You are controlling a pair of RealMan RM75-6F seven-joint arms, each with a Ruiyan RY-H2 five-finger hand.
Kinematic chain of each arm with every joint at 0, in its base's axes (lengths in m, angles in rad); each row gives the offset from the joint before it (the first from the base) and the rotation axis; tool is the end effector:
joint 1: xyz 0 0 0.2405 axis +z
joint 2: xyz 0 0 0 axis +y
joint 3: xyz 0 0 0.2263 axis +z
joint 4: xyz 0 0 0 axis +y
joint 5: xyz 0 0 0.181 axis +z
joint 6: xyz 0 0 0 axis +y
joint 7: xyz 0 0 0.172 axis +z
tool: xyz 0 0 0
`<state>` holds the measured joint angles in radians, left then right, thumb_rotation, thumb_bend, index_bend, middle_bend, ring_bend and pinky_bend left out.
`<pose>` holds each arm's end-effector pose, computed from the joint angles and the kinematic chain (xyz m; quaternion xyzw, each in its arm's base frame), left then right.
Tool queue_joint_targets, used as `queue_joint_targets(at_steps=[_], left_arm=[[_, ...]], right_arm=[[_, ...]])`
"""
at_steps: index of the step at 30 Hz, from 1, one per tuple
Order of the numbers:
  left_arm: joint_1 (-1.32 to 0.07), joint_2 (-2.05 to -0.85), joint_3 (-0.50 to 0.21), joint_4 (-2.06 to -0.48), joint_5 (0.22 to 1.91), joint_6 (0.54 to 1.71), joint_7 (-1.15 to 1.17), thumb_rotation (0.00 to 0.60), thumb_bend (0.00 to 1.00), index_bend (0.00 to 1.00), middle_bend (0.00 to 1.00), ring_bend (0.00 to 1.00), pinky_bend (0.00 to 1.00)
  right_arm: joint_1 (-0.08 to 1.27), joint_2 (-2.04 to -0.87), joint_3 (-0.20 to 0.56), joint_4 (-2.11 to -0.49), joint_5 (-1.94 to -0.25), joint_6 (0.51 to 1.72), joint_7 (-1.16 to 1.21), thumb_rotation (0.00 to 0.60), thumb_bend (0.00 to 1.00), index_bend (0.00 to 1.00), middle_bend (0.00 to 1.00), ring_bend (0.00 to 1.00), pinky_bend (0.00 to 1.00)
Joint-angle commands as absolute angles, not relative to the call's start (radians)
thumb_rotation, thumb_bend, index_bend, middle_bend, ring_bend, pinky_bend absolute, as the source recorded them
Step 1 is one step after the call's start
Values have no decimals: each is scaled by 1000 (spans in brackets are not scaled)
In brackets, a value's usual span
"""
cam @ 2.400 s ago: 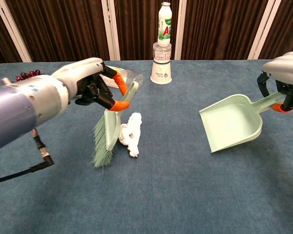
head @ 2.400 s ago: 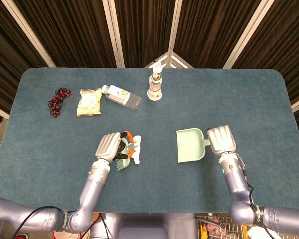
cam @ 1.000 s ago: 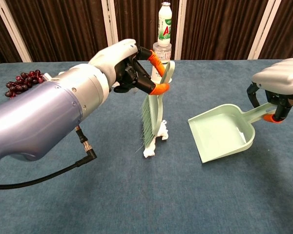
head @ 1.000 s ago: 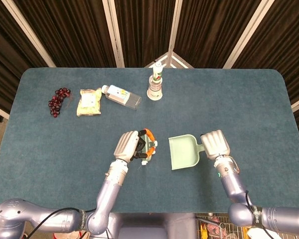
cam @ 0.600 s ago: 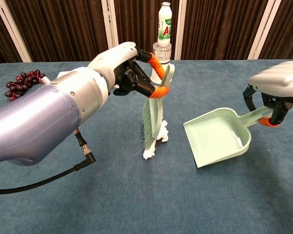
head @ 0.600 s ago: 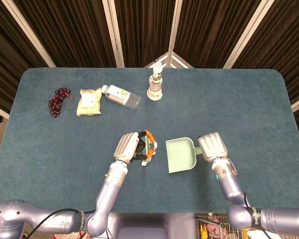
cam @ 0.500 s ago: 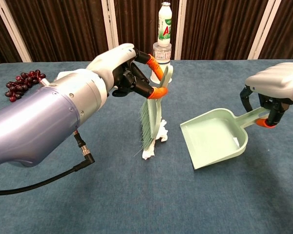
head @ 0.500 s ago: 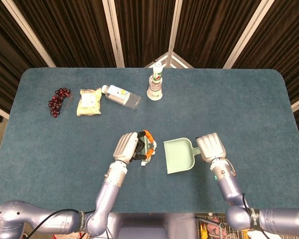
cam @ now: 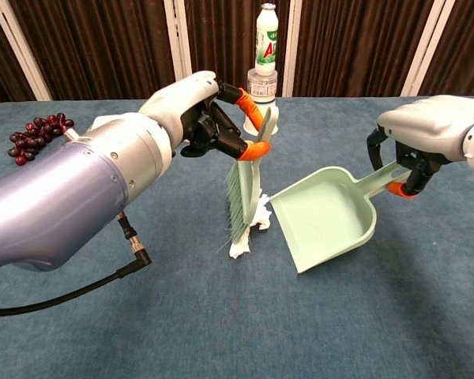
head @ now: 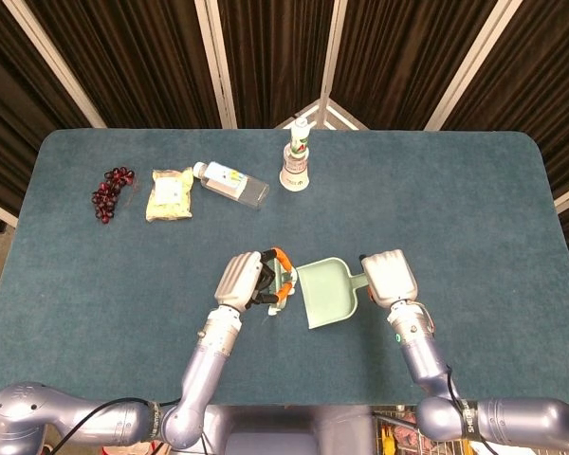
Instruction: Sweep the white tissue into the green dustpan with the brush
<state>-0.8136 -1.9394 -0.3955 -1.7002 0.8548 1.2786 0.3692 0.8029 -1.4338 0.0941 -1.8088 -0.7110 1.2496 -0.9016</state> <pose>0.0002 0.3028 -0.0331 -0.5482 -0.5772 -0.5246 0.3020 -0.1299 -0.3221 0.0359 0.7492 -0.3195 0.2313 0.5320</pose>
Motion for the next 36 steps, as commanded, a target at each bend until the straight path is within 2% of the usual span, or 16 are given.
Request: queue_joint_targets(at_steps=[1, 15, 23, 29, 36], left_arm=[[-814, -1942, -396, -1694, 852, 1275, 372, 600, 645, 773, 1000, 981, 965], [-836, -2018, -434, -1624, 903, 1234, 259, 600, 644, 772, 1000, 981, 965], [-822, -2052, -429, -1620, 1041, 1242, 91, 600, 639, 771, 1000, 980, 965], [-798, -2001, -411, -1643, 1113, 1250, 70, 600, 639, 771, 1000, 980, 965], [-759, -1913, -390, -1678, 1116, 1227, 71, 600, 639, 772, 1000, 981, 965]], right_arm=[[803, -1441, 95, -1801, -711, 1249, -904, 600, 384, 630, 943, 916, 871], [804, -1461, 99, -1785, -705, 1252, -919, 600, 384, 630, 942, 916, 871], [801, -1467, 97, -1786, -710, 1257, -923, 600, 384, 630, 943, 916, 871], [796, -1462, 96, -1796, -711, 1263, -927, 600, 384, 630, 943, 916, 871], [793, -1468, 91, -1815, -716, 1273, -939, 600, 384, 630, 942, 916, 871]])
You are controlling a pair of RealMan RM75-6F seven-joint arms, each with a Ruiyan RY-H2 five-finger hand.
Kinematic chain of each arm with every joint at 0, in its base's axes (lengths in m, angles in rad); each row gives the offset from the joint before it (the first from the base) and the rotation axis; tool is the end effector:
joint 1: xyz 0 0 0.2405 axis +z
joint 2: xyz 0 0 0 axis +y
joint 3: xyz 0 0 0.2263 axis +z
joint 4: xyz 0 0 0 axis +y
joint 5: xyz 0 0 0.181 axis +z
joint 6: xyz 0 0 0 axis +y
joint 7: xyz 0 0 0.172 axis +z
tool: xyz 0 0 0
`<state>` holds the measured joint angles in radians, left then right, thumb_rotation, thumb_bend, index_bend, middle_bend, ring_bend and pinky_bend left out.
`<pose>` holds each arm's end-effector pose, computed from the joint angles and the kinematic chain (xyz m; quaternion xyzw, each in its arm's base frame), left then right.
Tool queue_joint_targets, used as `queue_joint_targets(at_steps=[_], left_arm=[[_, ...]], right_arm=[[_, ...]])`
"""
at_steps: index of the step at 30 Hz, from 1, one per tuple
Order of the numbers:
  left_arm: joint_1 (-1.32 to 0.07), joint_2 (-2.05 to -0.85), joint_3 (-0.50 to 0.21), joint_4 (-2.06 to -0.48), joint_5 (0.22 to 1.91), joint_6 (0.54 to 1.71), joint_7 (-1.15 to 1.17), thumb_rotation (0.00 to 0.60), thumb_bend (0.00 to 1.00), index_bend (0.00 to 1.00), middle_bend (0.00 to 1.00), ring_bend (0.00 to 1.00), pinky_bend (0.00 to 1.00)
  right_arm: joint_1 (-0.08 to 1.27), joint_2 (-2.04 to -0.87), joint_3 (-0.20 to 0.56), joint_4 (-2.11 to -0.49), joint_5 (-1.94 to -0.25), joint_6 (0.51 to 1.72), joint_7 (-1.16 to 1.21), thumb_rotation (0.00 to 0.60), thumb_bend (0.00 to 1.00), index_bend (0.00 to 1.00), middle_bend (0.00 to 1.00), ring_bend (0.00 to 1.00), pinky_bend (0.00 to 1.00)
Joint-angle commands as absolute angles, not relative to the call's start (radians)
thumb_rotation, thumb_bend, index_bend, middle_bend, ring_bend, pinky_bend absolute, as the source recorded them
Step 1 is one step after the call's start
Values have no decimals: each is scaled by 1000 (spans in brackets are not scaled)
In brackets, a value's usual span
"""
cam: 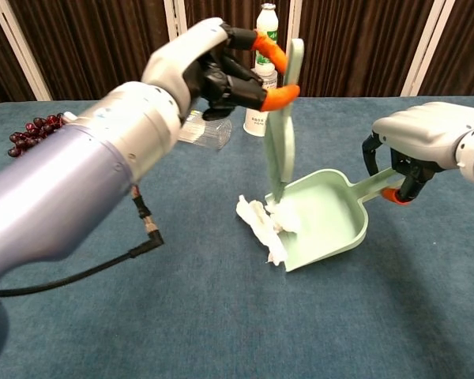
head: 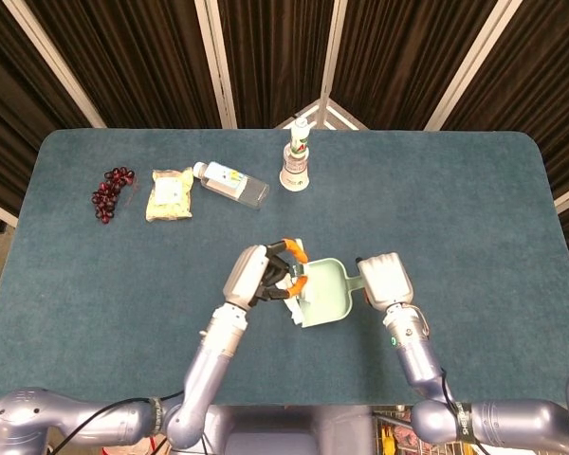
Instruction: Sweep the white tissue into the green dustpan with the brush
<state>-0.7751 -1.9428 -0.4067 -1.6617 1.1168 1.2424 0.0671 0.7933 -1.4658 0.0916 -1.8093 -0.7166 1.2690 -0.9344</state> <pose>0.0201 0.3025 -0.0129 -0.4976 -0.5648 -0.6251 0.2066 -0.1283 -0.3167 0.0285 0.7523 -0.3158 0.2275 0.5315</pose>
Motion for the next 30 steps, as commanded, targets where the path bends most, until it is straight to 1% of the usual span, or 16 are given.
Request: queue_joint_targets(at_steps=[1, 6, 13, 24, 30], left_arm=[[-753, -1895, -377, -1685, 1111, 1218, 82, 600, 639, 772, 1000, 981, 965], [-730, -1862, -344, -1693, 1080, 1199, 99, 600, 639, 772, 1000, 980, 965], [-737, -1883, -330, -1685, 1048, 1178, 132, 600, 639, 772, 1000, 980, 966], [-757, -1949, -341, -1659, 1021, 1186, 175, 600, 639, 773, 1000, 980, 966], [-758, -1994, -358, -1624, 1100, 1227, 109, 600, 637, 771, 1000, 980, 966]], right_arm=[[793, -1469, 92, -1819, -716, 1276, -942, 600, 384, 630, 942, 916, 871], [797, -1473, 96, -1816, -712, 1271, -947, 600, 384, 630, 942, 916, 871], [796, -1472, 96, -1815, -704, 1268, -951, 600, 384, 630, 942, 916, 871], [788, -1458, 93, -1802, -710, 1253, -927, 600, 383, 630, 943, 916, 871], [782, -1458, 89, -1808, -721, 1252, -918, 600, 384, 630, 943, 916, 871]])
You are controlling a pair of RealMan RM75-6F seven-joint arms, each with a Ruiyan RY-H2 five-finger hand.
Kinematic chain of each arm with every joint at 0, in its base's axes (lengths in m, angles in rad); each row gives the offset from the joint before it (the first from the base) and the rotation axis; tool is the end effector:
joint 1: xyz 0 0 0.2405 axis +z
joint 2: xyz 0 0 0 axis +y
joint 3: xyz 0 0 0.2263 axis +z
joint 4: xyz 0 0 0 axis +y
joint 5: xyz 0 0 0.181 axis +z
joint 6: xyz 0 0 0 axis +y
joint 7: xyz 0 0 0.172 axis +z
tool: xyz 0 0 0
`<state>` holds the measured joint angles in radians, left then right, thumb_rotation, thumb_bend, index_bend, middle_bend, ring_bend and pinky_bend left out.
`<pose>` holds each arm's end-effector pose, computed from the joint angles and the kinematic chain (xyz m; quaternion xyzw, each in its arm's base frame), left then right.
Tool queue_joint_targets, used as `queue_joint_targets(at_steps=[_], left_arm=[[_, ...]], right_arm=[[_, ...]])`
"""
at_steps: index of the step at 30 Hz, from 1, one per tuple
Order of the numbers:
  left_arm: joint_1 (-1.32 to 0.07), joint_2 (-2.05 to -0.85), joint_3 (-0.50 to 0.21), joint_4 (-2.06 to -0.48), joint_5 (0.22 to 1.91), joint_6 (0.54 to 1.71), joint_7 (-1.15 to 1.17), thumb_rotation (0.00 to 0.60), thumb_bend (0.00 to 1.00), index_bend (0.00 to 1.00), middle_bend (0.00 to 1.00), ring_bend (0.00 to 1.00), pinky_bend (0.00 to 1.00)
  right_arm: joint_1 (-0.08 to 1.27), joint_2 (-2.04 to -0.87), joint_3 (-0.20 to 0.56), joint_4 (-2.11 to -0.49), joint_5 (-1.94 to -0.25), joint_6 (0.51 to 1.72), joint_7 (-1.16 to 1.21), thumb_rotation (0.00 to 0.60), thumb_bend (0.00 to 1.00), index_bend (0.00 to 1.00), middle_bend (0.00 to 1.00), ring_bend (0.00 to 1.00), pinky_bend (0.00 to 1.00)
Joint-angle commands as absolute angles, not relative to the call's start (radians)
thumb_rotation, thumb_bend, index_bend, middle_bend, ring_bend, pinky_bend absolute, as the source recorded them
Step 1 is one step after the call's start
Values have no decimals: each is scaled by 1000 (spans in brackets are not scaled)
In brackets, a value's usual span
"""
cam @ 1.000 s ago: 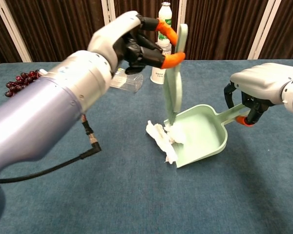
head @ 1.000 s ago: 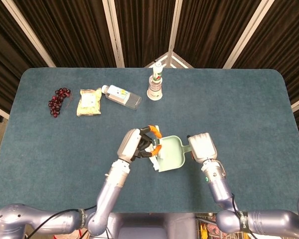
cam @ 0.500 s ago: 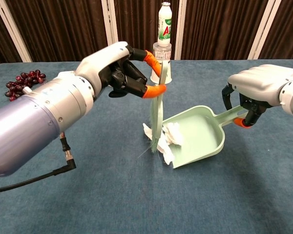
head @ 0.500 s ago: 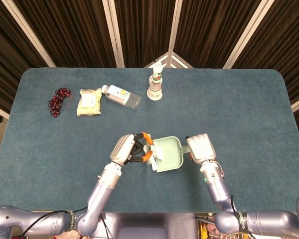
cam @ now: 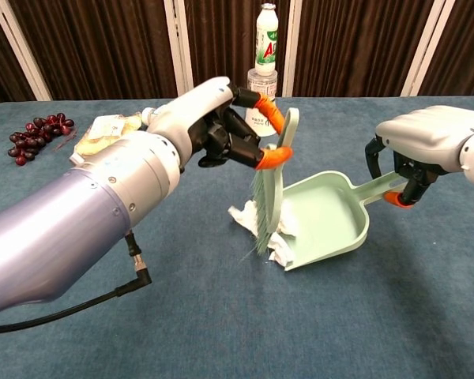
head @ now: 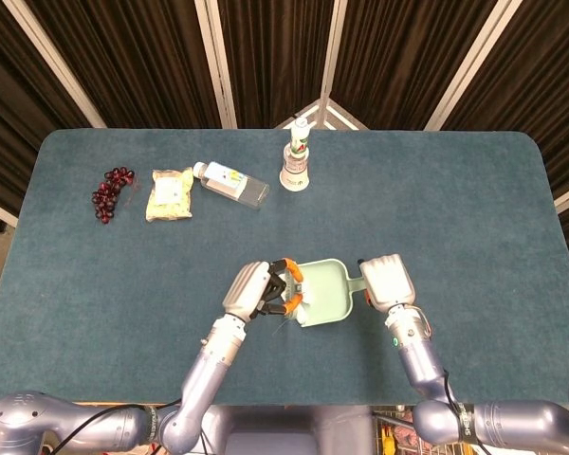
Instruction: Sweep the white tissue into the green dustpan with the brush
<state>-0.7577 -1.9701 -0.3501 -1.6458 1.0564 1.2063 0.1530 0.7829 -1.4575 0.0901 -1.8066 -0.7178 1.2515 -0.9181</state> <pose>0.0087 0.2895 -0.0411 -0.5366 -0.5798 -0.5707 0.2240 -0.1329 -0.3158 0.0285 0.7522 -0.3237 0.2253 0.5278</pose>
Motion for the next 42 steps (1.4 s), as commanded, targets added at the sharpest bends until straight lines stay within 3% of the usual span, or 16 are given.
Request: queue_joint_targets(at_steps=[1, 10, 15, 27, 42], left_arm=[[-759, -2003, -358, -1612, 1120, 1232, 91, 600, 635, 771, 1000, 979, 966], [-759, -2050, -344, -1564, 1232, 1269, 4, 600, 622, 768, 1000, 975, 966], [-741, -2017, -335, -1594, 1238, 1264, 2, 600, 624, 777, 1000, 984, 969], [-719, -1889, -344, -1648, 1112, 1212, 207, 600, 629, 785, 1000, 988, 977], [-753, -1931, -378, -1664, 938, 1192, 333, 600, 633, 787, 1000, 992, 984]], right_arm=[[781, -1460, 88, -1807, -722, 1252, -917, 600, 384, 630, 943, 916, 871], [779, -1460, 89, -1812, -726, 1259, -923, 600, 383, 630, 943, 916, 871], [778, -1456, 89, -1812, -726, 1256, -921, 600, 384, 630, 943, 916, 871], [781, -1469, 88, -1811, -721, 1254, -936, 600, 384, 630, 943, 916, 871], [778, -1463, 87, -1790, -716, 1239, -925, 600, 384, 630, 942, 916, 871]])
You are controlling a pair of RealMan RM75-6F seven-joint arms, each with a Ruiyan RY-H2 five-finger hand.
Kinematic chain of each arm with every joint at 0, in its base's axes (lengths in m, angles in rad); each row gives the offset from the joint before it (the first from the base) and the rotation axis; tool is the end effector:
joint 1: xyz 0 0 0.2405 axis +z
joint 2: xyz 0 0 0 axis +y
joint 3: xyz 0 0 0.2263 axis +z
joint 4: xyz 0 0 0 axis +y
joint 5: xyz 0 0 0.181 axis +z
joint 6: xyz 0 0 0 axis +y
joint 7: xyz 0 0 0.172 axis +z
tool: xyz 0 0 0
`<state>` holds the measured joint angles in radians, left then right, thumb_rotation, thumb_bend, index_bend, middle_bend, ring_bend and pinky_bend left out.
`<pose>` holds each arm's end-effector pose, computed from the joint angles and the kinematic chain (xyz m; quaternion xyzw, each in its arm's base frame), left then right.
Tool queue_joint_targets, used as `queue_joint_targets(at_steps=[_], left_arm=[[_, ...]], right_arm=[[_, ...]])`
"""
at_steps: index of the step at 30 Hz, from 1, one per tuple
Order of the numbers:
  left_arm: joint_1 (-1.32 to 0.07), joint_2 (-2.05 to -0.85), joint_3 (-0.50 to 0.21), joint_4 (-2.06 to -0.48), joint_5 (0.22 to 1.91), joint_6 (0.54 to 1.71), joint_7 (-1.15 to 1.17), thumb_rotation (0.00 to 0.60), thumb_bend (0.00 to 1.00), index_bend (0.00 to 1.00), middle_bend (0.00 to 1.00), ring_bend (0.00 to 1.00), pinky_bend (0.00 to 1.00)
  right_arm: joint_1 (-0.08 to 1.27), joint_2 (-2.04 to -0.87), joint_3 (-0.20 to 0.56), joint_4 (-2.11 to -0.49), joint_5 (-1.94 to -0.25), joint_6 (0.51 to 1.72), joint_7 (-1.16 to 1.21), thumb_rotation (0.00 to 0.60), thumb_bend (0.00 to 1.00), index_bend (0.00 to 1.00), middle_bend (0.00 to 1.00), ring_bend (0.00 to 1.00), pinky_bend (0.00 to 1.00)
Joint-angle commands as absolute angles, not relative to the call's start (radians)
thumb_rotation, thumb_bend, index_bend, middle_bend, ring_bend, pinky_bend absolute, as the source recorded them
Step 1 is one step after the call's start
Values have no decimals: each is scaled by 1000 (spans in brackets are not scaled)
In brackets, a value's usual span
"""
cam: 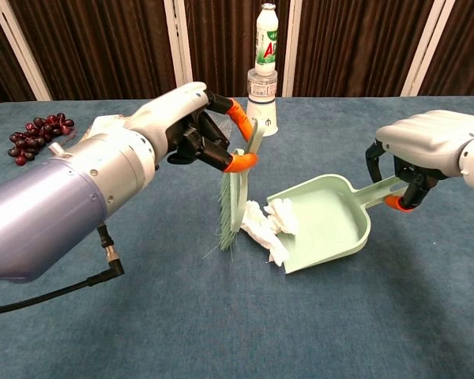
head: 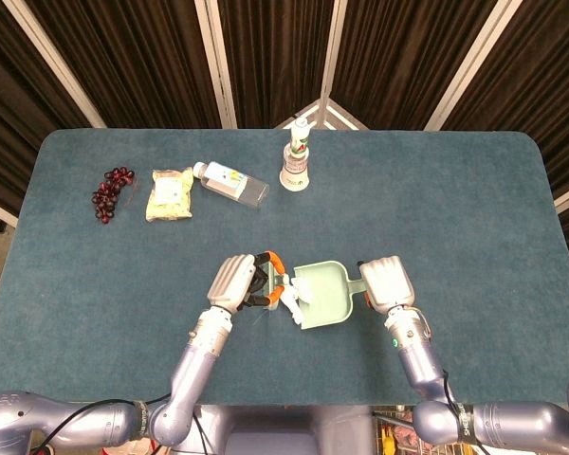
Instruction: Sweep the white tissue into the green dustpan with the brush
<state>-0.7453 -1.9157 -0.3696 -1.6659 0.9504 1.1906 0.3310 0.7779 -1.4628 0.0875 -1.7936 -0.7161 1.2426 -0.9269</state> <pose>-0.0135 0.3015 -0.0368 -0.5695 -0.5628 -0.5219 0.2943 -0.1366 -0.3156 0.0262 0.7547 -0.3218 0.2178 0.5286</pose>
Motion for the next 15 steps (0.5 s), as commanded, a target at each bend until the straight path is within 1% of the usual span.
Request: queue_joint_targets(at_steps=[1, 6, 15], left_arm=[[-754, -1937, -380, -1662, 937, 1194, 330, 600, 633, 787, 1000, 992, 984], [-766, -1986, -391, -1637, 964, 1205, 284, 600, 632, 781, 1000, 990, 984], [-773, -2096, -400, -1575, 1053, 1233, 132, 600, 632, 780, 1000, 987, 984]], right_arm=[[777, -1464, 85, -1787, -716, 1237, -924, 600, 384, 630, 942, 916, 871], [772, -1472, 80, -1772, -723, 1233, -913, 600, 383, 630, 943, 916, 871], [769, -1464, 83, -1787, -729, 1239, -914, 600, 384, 630, 943, 916, 871]])
